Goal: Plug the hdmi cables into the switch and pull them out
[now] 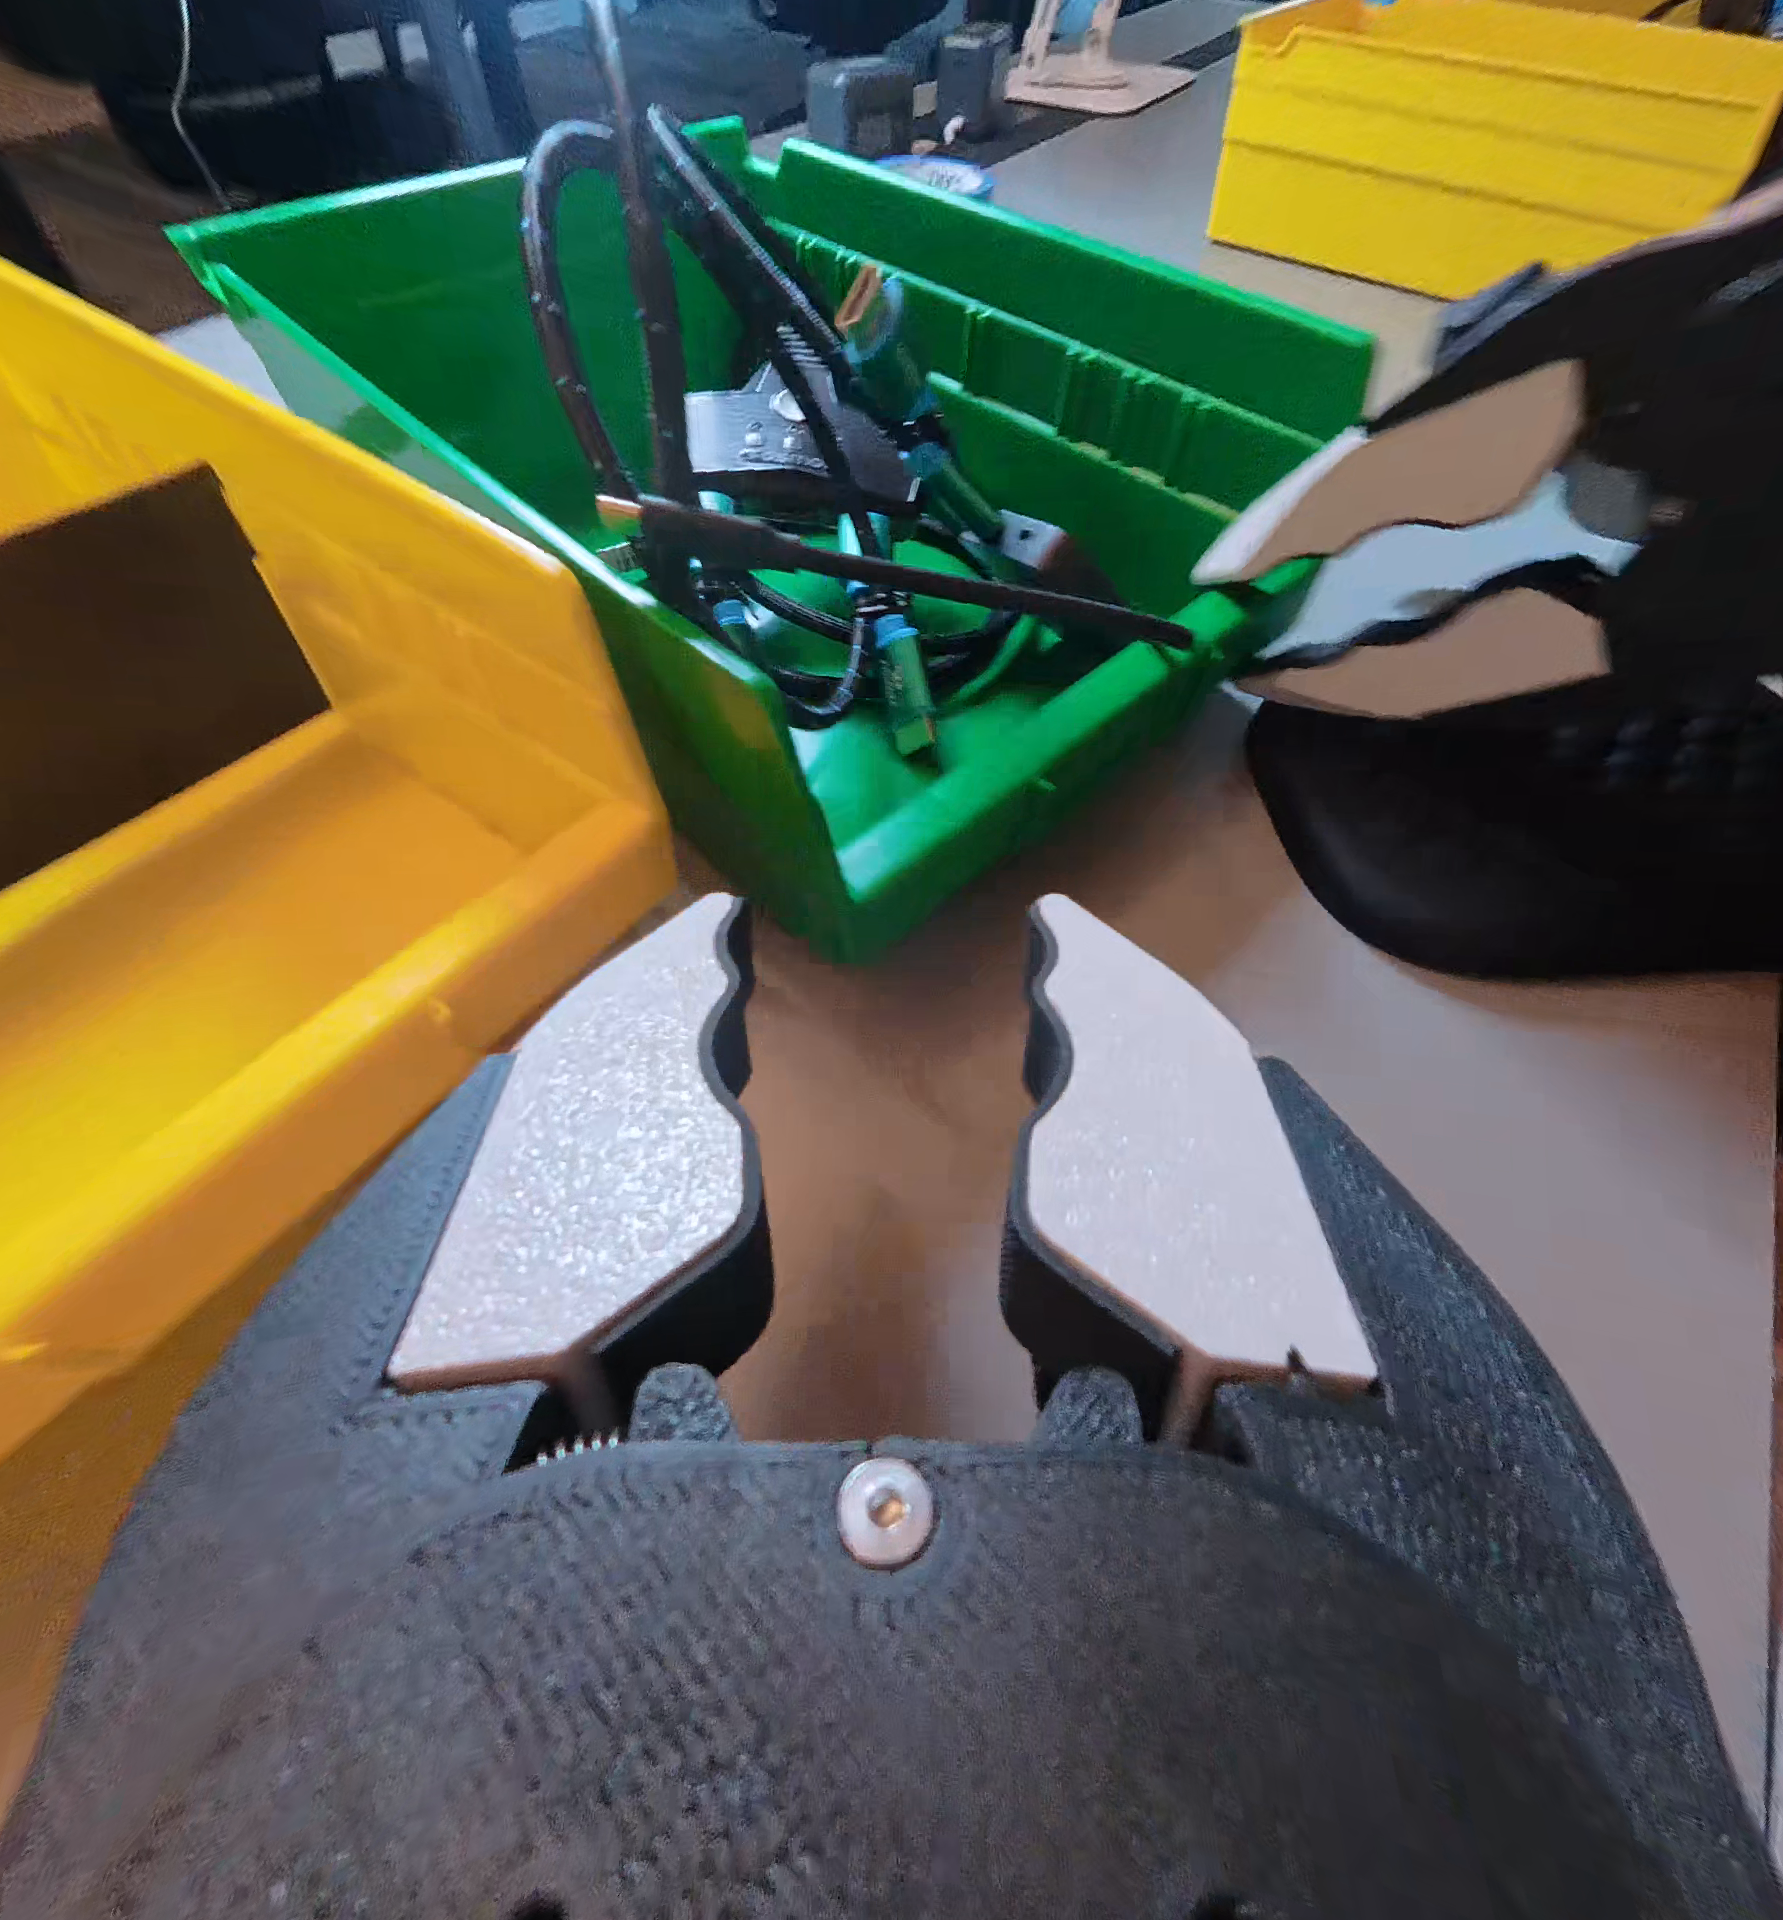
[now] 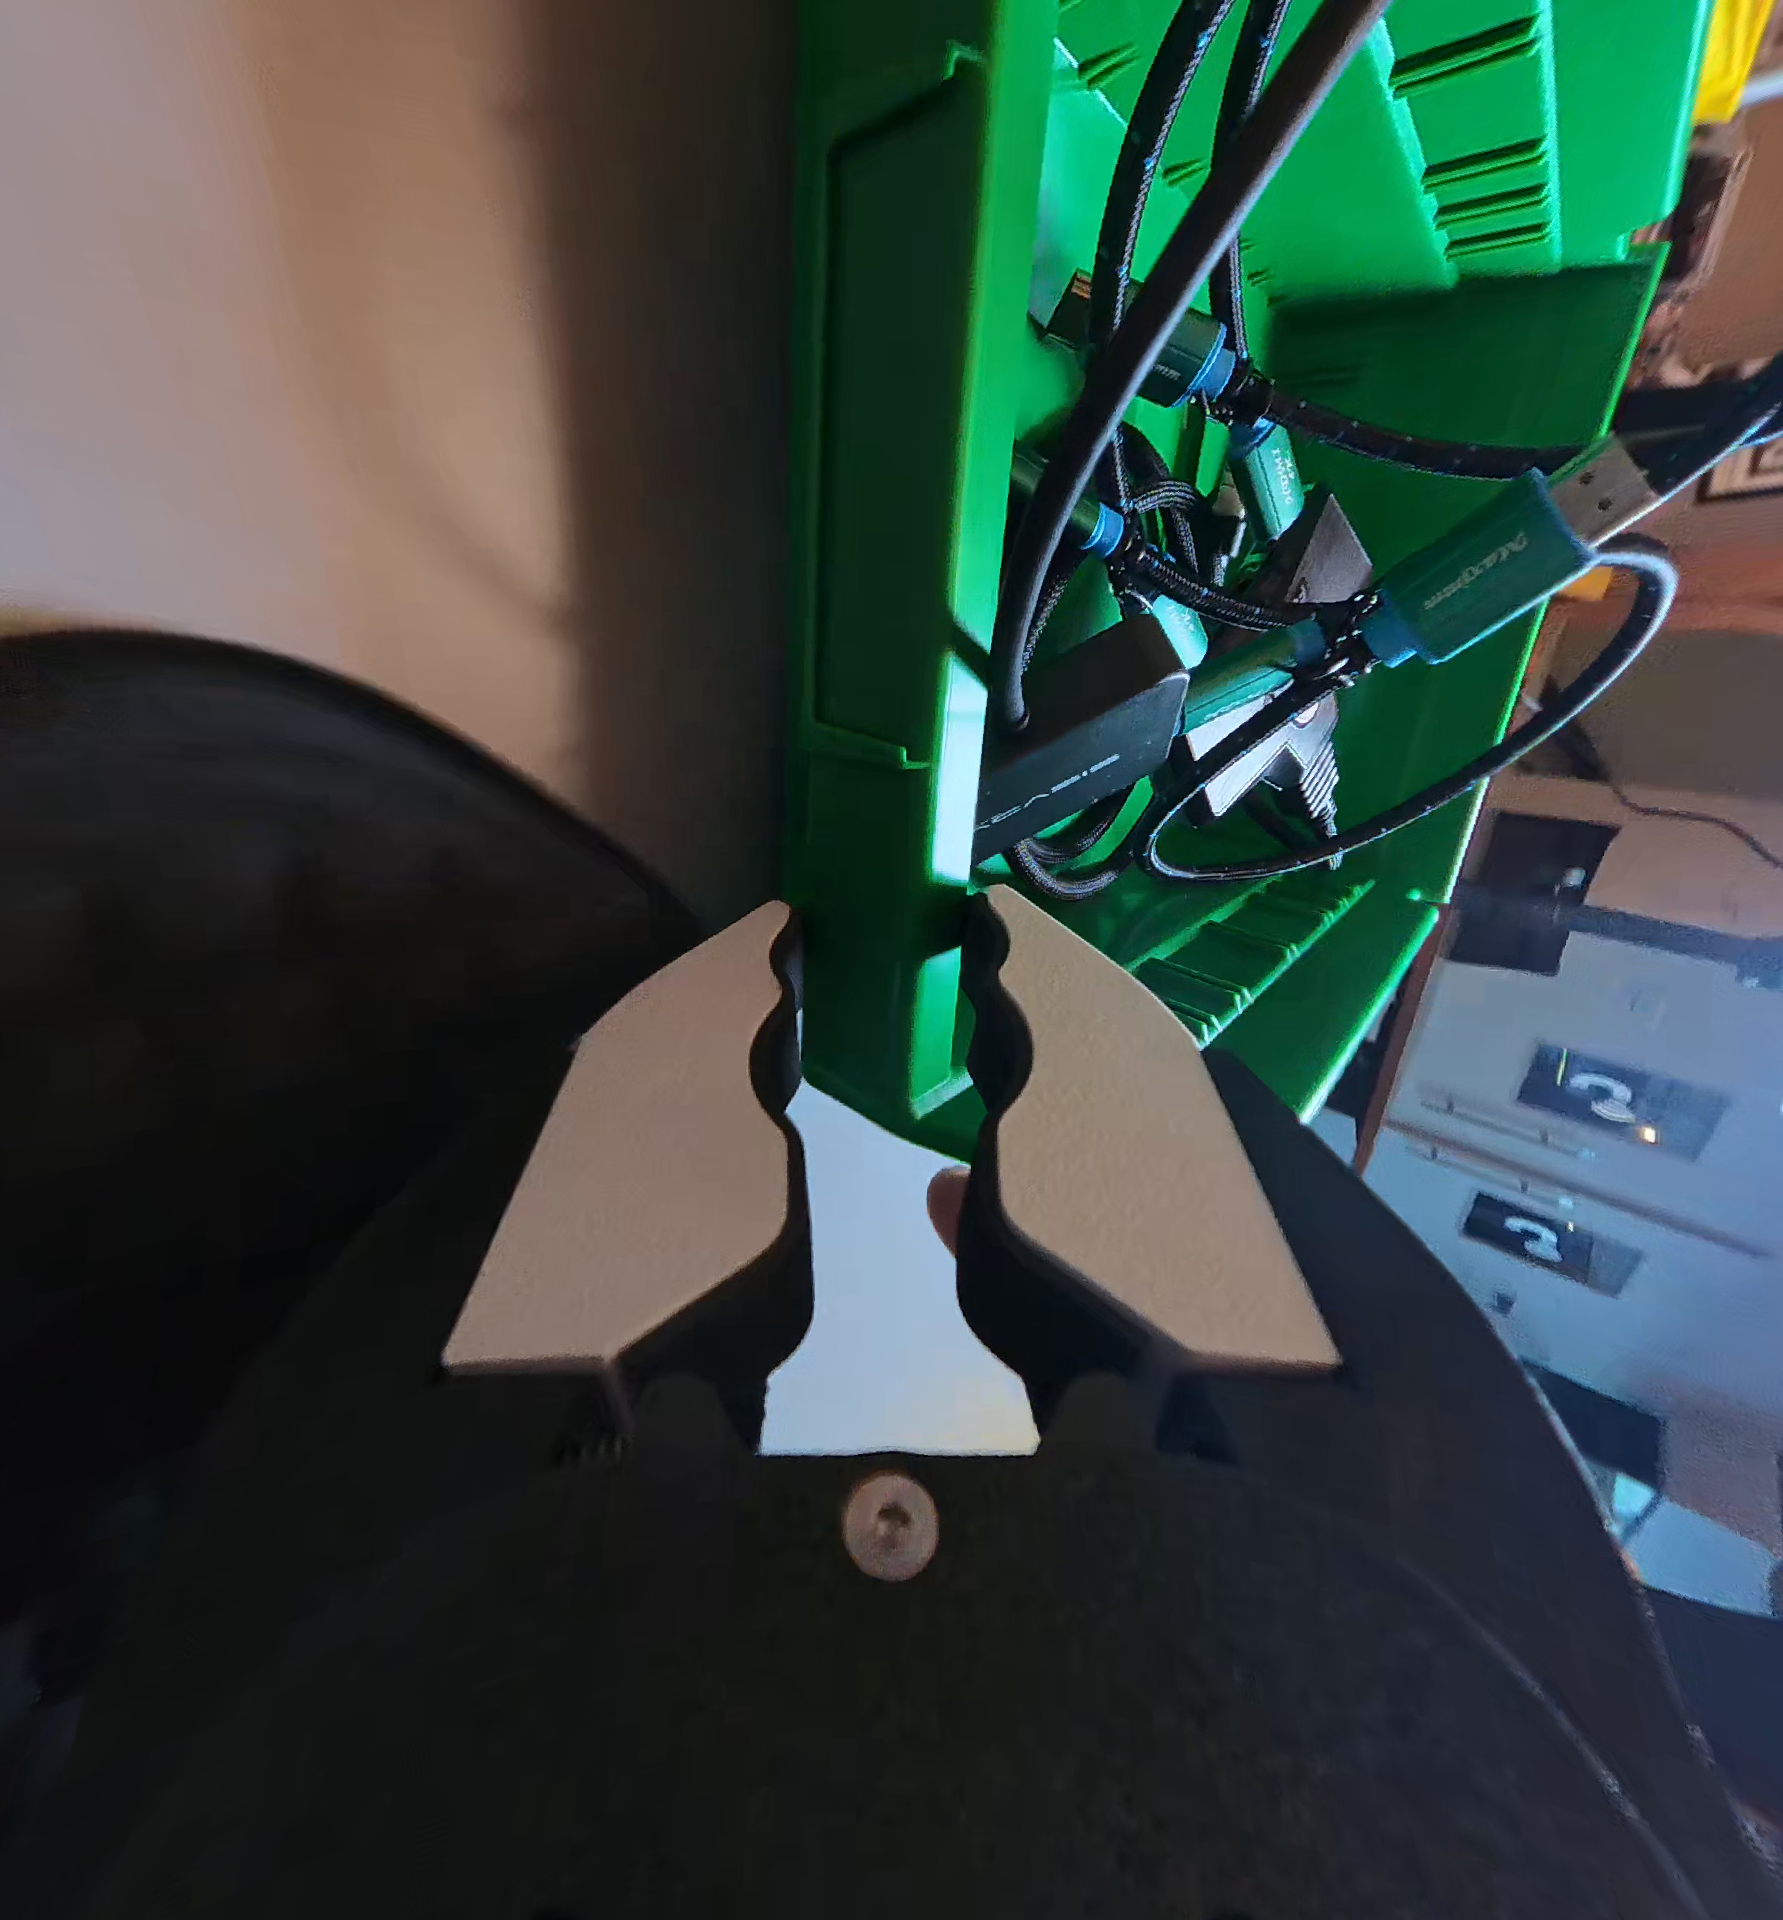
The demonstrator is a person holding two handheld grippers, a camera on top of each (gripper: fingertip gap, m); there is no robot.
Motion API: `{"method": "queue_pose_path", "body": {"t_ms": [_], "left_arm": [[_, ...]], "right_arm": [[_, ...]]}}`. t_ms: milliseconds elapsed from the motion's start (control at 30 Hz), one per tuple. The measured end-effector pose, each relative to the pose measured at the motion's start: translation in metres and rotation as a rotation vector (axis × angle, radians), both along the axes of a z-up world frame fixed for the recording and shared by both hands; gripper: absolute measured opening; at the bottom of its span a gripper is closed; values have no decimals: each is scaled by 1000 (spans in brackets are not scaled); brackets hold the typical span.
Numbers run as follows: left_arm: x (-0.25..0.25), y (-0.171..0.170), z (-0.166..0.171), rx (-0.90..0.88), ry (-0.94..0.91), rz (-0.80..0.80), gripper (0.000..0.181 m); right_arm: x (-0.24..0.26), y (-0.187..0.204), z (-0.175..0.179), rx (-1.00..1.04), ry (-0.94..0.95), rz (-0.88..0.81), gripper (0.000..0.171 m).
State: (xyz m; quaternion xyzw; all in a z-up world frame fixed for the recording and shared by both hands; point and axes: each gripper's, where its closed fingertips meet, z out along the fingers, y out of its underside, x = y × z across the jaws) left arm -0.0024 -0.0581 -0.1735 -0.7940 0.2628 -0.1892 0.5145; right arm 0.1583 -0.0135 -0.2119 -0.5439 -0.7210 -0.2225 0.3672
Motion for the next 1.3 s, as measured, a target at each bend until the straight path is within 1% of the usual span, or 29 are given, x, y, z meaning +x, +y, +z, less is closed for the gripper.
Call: {"method": "queue_pose_path", "body": {"t_ms": [67,100,133,167,200,233,267,300,333,367,433,467,500,533,567,600,633,667,700,733,800,867,933,1000,1100,1167,1233,1300], "left_arm": [[12,2,-6,-29,-52,14,60],[16,2,-6,-30,-73,21,62],[18,2,-4,-15,-77,38,62],[19,1,-3,2,-75,46,59],[20,0,-2,17,-75,55,55],[18,1,0,41,-68,73,48],[14,4,2,71,-51,100,41],[10,8,2,92,-28,123,38],[8,12,1,97,-9,138,37],[9,16,-2,88,4,142,36],[13,22,-7,64,0,153,40],[13,25,-7,67,13,168,41],[13,29,-8,74,36,184,40],[13,32,-9,82,60,195,37],[11,35,-9,89,94,202,30],[15,36,-8,102,112,177,29],[19,37,-7,109,126,171,29],[20,37,-7,129,185,177,27],[21,36,-2,170,200,170,23],[25,34,6,191,153,160,22],[32,25,29,289,182,152,20],[33,15,62,379,163,160,21],[22,1,104,464,164,189,20],[-1,-15,146,535,184,239,19],[-51,-46,192,594,248,353,17],[-90,-68,207,599,269,440,16],[-130,-90,209,573,295,531,15],[-168,-110,205,543,305,613,15]], "right_arm": [[-2,-24,3,-16,58,63,28],[-5,-37,10,-22,133,100,20],[-11,-59,19,-93,249,153,16],[-16,-80,32,-202,403,169,17],[-15,-94,47,-317,576,142,22],[-6,-93,62,-400,759,61,31],[9,-80,70,-440,913,-52,47],[27,-61,71,-431,1015,-162,62],[41,-44,65,-418,1066,-254,66],[45,-34,56,-451,1100,-317,69],[33,-16,40,-565,1137,-390,74],[28,-3,33,-583,1126,-420,70],[23,9,29,-599,1121,-430,57],[15,16,32,-629,1141,-408,33],[17,28,34,-578,1151,-434,28],[23,38,35,-445,1083,-444,18],[26,42,37,-323,1025,-460,13],[27,40,43,-274,1031,-460,12],[30,37,54,-257,1082,-446,11],[35,32,67,-219,1119,-432,10],[43,22,95,-106,1117,-407,9],[43,8,132,-45,1163,-341,7],[32,-8,172,0,1195,-253,9],[8,-21,203,6,1228,-153,10],[-47,-37,230,-34,1272,-17,11],[-91,-48,237,-98,1295,61,12],[-136,-59,236,-164,1296,128,12],[-181,-67,228,-245,1283,184,12]]}}
